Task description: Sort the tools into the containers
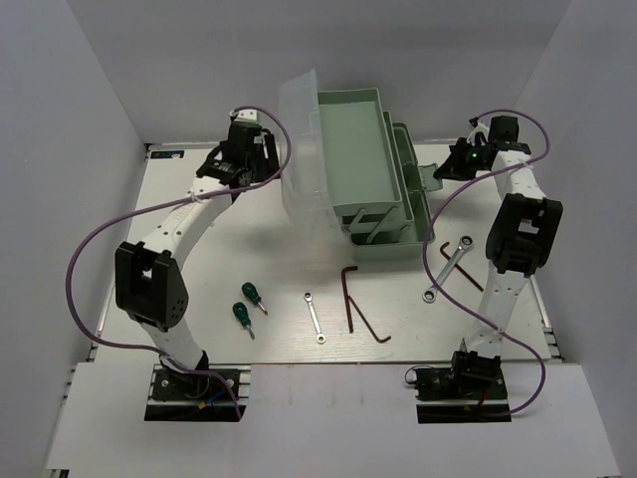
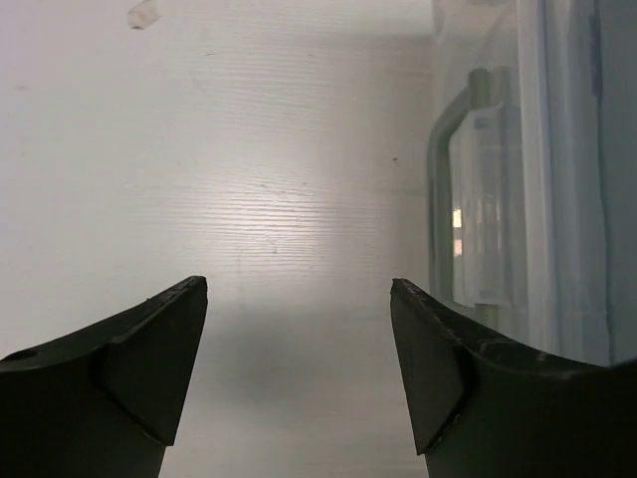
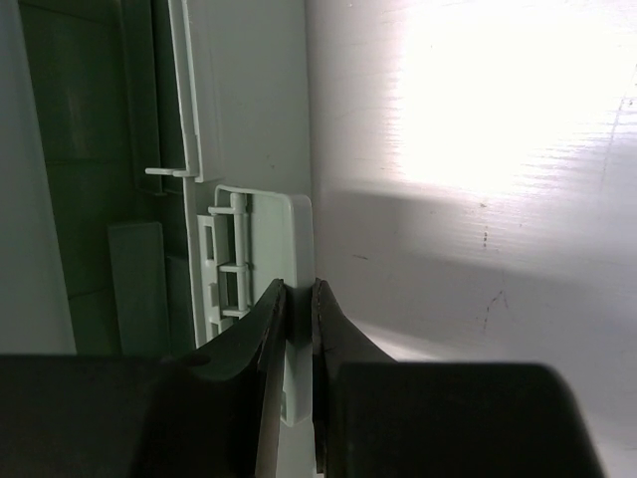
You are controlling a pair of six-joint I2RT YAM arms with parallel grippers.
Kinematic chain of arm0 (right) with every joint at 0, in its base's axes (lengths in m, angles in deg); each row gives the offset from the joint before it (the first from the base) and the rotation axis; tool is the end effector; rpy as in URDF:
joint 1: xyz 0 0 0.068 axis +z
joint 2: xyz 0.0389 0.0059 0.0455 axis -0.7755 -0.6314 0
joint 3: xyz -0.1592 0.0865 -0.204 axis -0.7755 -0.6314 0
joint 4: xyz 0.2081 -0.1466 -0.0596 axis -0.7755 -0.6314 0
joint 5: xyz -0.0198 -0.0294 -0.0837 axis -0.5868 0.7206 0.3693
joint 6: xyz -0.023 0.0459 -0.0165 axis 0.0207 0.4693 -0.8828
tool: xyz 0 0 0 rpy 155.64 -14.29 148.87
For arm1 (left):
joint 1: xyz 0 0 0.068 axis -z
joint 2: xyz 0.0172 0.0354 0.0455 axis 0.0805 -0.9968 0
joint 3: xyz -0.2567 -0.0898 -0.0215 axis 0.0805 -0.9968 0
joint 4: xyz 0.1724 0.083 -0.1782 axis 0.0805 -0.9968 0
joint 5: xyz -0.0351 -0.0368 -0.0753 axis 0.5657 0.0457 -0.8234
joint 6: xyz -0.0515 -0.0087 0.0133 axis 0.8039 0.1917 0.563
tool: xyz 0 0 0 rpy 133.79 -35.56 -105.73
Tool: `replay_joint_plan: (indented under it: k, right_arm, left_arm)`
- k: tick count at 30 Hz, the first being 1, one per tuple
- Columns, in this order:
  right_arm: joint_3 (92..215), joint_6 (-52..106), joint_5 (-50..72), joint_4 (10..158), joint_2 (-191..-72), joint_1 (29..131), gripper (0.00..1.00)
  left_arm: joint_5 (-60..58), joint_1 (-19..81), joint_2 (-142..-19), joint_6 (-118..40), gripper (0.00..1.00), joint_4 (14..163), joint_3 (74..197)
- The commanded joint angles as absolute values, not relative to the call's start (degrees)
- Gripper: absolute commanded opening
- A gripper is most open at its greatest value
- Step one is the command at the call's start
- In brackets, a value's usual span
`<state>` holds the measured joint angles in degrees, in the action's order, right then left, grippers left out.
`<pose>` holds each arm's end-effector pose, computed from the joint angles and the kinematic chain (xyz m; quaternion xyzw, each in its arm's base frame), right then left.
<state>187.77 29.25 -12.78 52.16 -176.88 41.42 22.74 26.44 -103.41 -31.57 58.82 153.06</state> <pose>0.4935 -0.0634 0.2357 0.0521 0.9049 0.2490 0.3411 0.3730 -0.1391 0.3300 -0.0359 0.8879 -0.0401 0.4569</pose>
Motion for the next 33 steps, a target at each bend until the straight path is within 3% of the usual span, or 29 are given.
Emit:
replay_joint_plan:
  k: [1, 14, 20, 21, 23, 24, 25, 26, 28, 31, 33]
  right_arm:
    - [190.36, 28.83, -11.5, 53.56, -174.26, 39.95, 0.0]
    - [188.78, 28.04, -11.86, 52.68, -172.94, 40.04, 0.0]
    - [191.22, 26.55, -12.12, 50.06, -173.82, 40.3, 0.0]
    - [192.11, 26.2, -12.29, 49.35, -174.43, 40.39, 0.23]
    - [195.17, 24.88, -12.82, 46.37, -175.23, 40.39, 0.53]
    - [195.28, 24.53, -12.21, 46.01, -174.88, 40.21, 0.74]
    - [195.28, 23.22, -11.08, 45.74, -173.14, 40.13, 0.77]
    - [194.06, 22.51, -10.11, 46.0, -171.99, 39.95, 0.84]
    - [190.21, 18.41, -4.42, 46.71, -165.35, 39.6, 0.9]
    - [178.55, 14.69, 2.89, 48.11, -157.42, 39.86, 0.9]
    - [170.45, 12.67, 3.79, 44.26, -151.26, 39.51, 0.9]
  left_arm:
    - [25.54, 25.37, -96.53, -32.32, 0.85, 57.37, 153.29]
    - [33.71, 22.99, -84.04, -32.85, 0.87, 50.69, 145.29]
    - [25.05, 22.99, -80.09, -32.33, 0.87, 49.55, 142.92]
    - [23.27, 22.99, -79.39, -32.32, 0.87, 50.07, 141.0]
    - [17.21, 23.51, -77.72, -32.32, 0.85, 50.85, 137.32]
    - [15.8, 24.04, -75.88, -32.32, 0.76, 51.47, 135.99]
    - [13.7, 24.04, -74.73, -32.84, 0.66, 52.09, 134.41]
    - [8.98, 24.04, -73.76, -32.85, 0.49, 52.61, 133.0]
    - [3.25, 24.04, -70.52, -32.85, 0.02, 53.15, 129.39]
    - [-3.78, 24.57, -67.7, -33.99, 0.0, 52.62, 126.49]
    - [-8.44, 25.27, -66.2, -34.52, 0.16, 50.79, 124.73]
